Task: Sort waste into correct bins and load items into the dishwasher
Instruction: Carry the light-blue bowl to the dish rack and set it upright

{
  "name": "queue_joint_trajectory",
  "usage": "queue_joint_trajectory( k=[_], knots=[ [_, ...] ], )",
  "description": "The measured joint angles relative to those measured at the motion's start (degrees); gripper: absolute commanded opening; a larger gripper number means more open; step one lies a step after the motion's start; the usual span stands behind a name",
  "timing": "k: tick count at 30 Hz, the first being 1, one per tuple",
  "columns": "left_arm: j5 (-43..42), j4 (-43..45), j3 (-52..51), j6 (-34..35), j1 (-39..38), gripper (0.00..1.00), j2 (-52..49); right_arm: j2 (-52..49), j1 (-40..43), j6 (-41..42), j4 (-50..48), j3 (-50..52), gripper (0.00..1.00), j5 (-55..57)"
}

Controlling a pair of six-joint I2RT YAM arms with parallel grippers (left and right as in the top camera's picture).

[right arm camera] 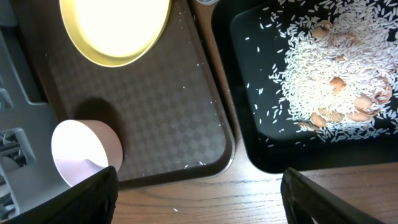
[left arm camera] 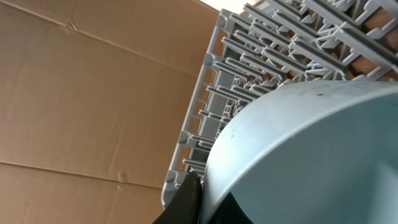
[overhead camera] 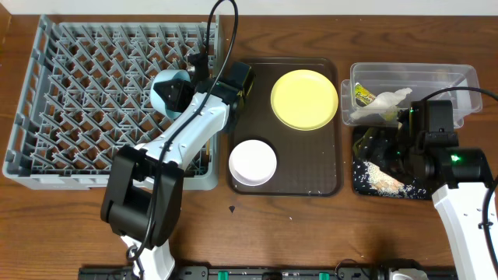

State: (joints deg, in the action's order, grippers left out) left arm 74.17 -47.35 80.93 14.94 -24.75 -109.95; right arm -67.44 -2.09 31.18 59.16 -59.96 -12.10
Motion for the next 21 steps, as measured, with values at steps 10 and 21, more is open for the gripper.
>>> queue_joint_trajectory(
  k=[10,21],
  knots=[
    [-1.8,-0.1,0.0,1.8,0.0,0.11,-0.9,0.0,0.0,0.0,0.0,0.0,0.82,0.0],
    [0.2,-1.7,0.0,2.0,-0.1,0.08,-1.0,0.0,0.0,0.0,0.1,0.0,0.83,0.0]
  ],
)
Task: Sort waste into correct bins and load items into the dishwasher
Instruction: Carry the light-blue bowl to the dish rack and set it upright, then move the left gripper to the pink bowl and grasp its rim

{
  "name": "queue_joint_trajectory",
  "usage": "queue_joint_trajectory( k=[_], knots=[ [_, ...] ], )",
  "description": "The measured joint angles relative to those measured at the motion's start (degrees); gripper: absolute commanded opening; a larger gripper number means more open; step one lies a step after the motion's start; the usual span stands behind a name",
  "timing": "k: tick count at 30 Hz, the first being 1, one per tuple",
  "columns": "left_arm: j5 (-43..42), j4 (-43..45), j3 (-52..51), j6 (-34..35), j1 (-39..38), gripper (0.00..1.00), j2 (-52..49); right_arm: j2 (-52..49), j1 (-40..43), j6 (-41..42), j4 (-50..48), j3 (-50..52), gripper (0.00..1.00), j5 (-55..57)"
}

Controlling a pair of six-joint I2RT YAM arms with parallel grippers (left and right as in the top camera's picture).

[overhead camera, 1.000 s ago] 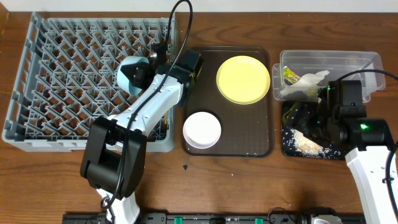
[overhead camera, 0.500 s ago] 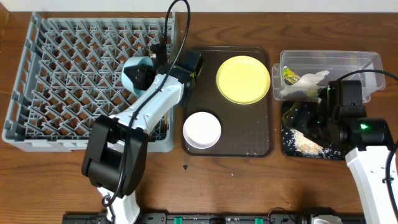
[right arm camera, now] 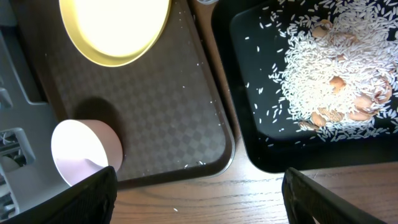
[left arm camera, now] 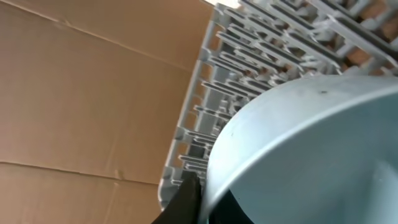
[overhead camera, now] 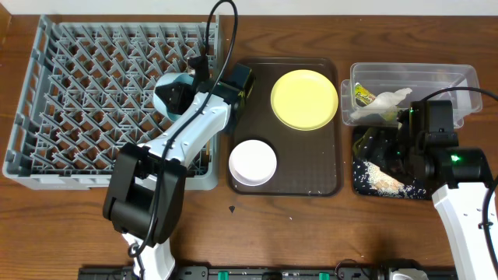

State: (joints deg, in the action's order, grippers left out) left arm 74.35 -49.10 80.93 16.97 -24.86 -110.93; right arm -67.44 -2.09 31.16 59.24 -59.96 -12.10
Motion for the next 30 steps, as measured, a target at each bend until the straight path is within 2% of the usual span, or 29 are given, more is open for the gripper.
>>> queue_joint_trajectory(
  k=[5,19,30],
  knots=[
    [4.2,0.5,0.0,0.0,0.0,0.08,-0.1,0.0,0.0,0.0,0.0,0.0,0.82,0.0],
    [4.2,3.2,0.0,0.0,0.0,0.08,-2.3,0.0,0.0,0.0,-0.1,0.0,0.84,0.0],
    [4.4,-1.7,0.0,1.1,-1.2,0.08,-2.9,0.0,0.0,0.0,-0.2,0.0,0.84,0.0]
  ],
)
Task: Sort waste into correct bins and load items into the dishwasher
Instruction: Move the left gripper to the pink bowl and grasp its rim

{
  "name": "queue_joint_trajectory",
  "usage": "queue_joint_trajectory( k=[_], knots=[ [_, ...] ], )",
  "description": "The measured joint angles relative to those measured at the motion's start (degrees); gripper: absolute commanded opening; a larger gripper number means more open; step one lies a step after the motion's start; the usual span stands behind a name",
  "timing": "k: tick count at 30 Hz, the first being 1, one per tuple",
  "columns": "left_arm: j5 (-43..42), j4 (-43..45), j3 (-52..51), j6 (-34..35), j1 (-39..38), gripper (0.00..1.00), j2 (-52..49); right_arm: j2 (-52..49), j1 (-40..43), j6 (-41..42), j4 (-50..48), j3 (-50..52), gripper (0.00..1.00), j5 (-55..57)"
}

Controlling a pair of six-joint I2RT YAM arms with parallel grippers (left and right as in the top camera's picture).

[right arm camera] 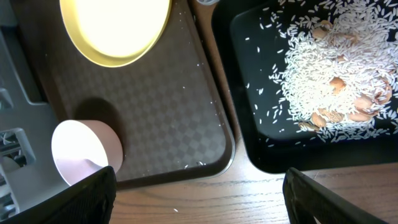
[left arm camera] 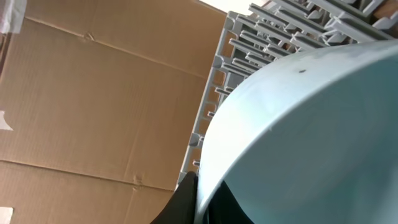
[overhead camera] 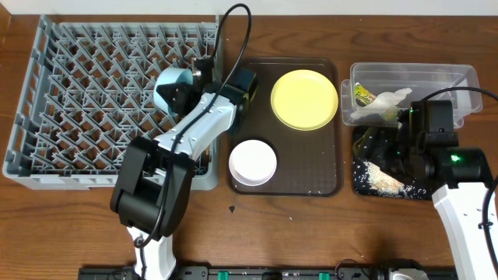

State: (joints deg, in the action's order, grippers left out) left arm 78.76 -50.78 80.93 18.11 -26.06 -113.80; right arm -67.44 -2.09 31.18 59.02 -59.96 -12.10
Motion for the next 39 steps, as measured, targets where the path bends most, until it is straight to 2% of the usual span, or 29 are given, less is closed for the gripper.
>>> queue_joint_trajectory(
  k=[7,8,12,20,24,33,39],
  knots=[
    [-1.2,-1.4,0.0,-0.1,-2.2,0.17,0.0,0.0,0.0,0.0,-0.3,0.0,0.84,0.0],
    [-1.5,-1.5,0.0,0.0,-2.6,0.22,0.0,0.0,0.0,0.0,-0.4,0.0,0.84,0.0],
    [-2.5,-1.8,0.0,-0.1,-4.6,0.28,-0.1,0.0,0.0,0.0,-0.4,0.0,0.83,0.0],
    [-5.7,-3.6,0.0,0.4,-7.1,0.33,-0.1,0.0,0.0,0.0,-0.4,0.0,0.83,0.0],
    [-8.4,-5.4,-0.1,3.1,-8.0,0.35,0.5,0.0,0.0,0.0,-0.4,0.0,0.84,0.0],
    [-19.0,-5.6,-0.2,5.2,-9.1,0.52,7.0,0.0,0.0,0.0,-0.4,0.0,0.84,0.0],
    [-21.9,-5.6,-0.2,5.7,-9.8,0.55,7.3,0.0,0.0,0.0,-0.4,0.0,0.84,0.0]
  ],
)
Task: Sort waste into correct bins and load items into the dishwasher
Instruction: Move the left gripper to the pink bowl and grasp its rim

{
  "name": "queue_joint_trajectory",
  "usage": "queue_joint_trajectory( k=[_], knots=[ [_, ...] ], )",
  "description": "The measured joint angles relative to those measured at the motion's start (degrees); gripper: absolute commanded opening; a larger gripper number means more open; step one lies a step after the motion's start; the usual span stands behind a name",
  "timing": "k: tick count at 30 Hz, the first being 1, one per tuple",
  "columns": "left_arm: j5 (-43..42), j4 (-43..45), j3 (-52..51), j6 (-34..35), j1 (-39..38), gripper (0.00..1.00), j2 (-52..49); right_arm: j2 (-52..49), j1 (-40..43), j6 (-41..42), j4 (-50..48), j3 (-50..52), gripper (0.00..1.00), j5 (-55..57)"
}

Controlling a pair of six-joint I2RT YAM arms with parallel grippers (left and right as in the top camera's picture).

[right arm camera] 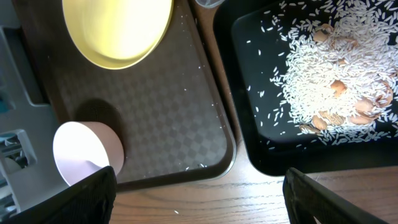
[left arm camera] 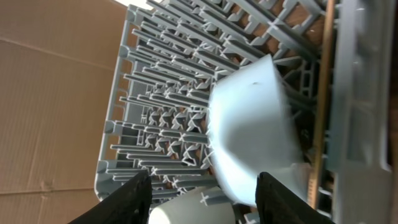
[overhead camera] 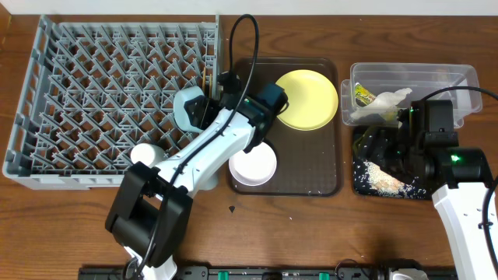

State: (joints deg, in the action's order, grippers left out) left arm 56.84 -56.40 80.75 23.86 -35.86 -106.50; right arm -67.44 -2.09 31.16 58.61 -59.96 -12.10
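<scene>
A light blue bowl (overhead camera: 189, 106) (left arm camera: 249, 124) rests on its side among the tines at the right edge of the grey dish rack (overhead camera: 93, 93) (left arm camera: 161, 81). My left gripper (overhead camera: 212, 103) (left arm camera: 205, 202) is open just to the right of it, nothing between its fingers. A yellow plate (overhead camera: 305, 97) (right arm camera: 118, 28) and a white bowl (overhead camera: 252, 162) (right arm camera: 87, 152) sit on the brown tray (overhead camera: 311, 155) (right arm camera: 174, 106). My right gripper (overhead camera: 381, 152) (right arm camera: 199, 205) hangs open over the table edge between the tray and the black tray of rice (overhead camera: 377, 179) (right arm camera: 329, 81).
A white cup (overhead camera: 144, 153) (left arm camera: 186, 211) lies in the rack's front row. A clear bin (overhead camera: 412, 78) with wrappers stands at the back right, behind the black tray. Rice grains are scattered on the brown tray.
My left gripper has let go of the blue bowl, which now sits in the rack's right edge. The gripper is open and has drawn back to the right. The right arm has not moved.
My left gripper held the blue bowl over the right part of the rack through all three earlier moments, shifting it slightly. Now the bowl rests in the rack and the gripper is open. The right gripper stayed open and still throughout.
</scene>
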Motion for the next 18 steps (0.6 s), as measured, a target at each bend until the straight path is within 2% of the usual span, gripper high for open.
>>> queue_joint_trajectory(
  k=[8,18],
  knots=[
    [-3.0,0.3,0.0,0.0,-1.2,0.55,0.0,0.0,0.0,0.0,0.0,0.0,0.84,0.0],
    [-23.0,0.2,-0.1,0.2,-2.0,0.55,2.8,0.0,0.0,0.0,0.0,0.0,0.85,0.0]
  ],
)
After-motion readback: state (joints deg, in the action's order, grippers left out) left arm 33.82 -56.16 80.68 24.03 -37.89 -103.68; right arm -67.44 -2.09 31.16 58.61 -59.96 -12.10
